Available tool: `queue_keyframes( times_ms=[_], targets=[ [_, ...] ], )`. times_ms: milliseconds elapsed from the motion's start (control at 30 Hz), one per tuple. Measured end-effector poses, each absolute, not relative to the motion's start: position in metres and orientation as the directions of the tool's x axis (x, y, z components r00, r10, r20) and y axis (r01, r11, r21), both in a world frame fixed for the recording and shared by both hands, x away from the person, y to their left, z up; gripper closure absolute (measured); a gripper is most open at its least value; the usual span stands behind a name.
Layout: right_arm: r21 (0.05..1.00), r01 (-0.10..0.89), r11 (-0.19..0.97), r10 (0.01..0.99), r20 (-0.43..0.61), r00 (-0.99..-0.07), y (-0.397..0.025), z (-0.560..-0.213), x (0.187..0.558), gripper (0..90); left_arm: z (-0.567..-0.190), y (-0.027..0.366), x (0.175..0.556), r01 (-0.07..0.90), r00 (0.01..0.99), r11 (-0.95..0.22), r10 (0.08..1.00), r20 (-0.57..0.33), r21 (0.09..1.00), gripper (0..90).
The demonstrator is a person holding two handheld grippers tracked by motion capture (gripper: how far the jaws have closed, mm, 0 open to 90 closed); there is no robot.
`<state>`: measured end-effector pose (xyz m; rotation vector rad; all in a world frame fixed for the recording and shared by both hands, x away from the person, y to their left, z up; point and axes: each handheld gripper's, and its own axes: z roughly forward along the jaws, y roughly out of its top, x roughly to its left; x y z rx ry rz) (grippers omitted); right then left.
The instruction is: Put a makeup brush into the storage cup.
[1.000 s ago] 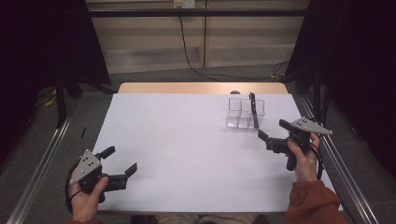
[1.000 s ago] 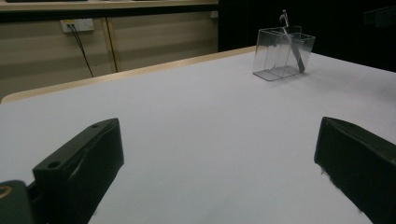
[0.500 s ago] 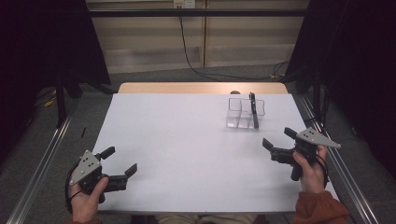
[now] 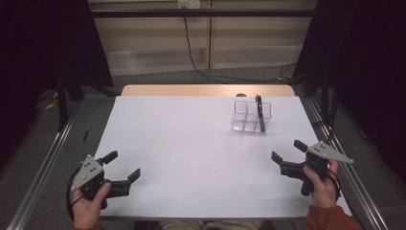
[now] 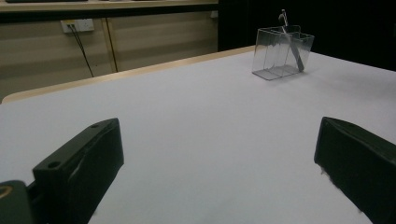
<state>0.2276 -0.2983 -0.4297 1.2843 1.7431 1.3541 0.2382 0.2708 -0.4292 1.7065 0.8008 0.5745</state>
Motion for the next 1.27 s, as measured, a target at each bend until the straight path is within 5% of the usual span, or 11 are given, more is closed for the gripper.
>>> queue_keyframes(
  times_ms=[1267],
  targets=[
    [0.94,0.341,0.027,0.933,0.099,-0.347,-0.305,-0.444,0.197,1.6,-0.43,0.27,0.236,0.222,0.658,-0.175,0.753,-0.015,0.959,1.4]
  ],
)
